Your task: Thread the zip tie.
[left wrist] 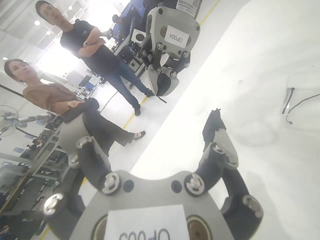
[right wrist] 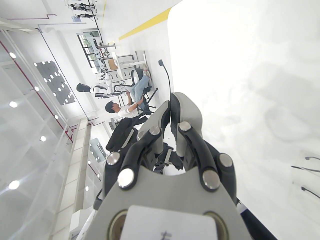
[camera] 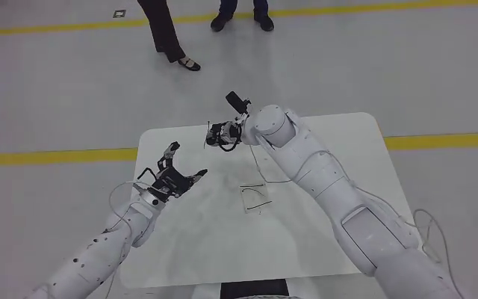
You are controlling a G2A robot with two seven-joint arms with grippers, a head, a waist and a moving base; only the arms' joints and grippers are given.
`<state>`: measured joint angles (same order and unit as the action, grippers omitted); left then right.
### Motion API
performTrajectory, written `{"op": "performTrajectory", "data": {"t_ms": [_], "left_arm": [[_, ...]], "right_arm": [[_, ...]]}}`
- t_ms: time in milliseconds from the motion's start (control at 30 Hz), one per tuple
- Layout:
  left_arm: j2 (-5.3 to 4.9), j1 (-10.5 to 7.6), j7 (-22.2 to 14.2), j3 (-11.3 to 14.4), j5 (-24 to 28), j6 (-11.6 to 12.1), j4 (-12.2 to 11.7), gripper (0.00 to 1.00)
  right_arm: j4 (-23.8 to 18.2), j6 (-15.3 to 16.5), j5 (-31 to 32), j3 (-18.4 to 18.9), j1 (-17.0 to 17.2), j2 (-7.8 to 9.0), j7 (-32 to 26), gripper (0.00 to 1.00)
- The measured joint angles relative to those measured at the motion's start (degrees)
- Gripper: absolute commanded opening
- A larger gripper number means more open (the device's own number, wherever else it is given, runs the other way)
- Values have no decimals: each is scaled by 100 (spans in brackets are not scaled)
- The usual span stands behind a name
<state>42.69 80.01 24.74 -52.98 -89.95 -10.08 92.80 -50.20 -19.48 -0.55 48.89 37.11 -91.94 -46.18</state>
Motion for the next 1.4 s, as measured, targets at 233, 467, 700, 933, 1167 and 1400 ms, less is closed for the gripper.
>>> {"op": "performTrajectory", "data": {"t_ms": [233,467,700,933,1167,1400], "left_arm": [[0,0,0,0,0,0,0,100],[-4,1,-177,174,0,-190,-69,100],[-70,-147,-285,554,0,-568,-154,100],[-124,-508,-410,924,0,-784,-243,100],[-123,-499,-409,918,0,-780,-242,100],[-82,-532,-469,912,0,-696,-267,100]], "right_arm": [[0,0,0,0,0,0,0,0],[-158,0,-26,92,172,29,214,0],[-30,0,-207,50,185,-9,182,0],[561,0,-425,-141,-108,-103,-51,0],[557,0,-422,-139,-105,-102,-48,0],[466,-1,-536,-29,72,-70,73,0]]}}
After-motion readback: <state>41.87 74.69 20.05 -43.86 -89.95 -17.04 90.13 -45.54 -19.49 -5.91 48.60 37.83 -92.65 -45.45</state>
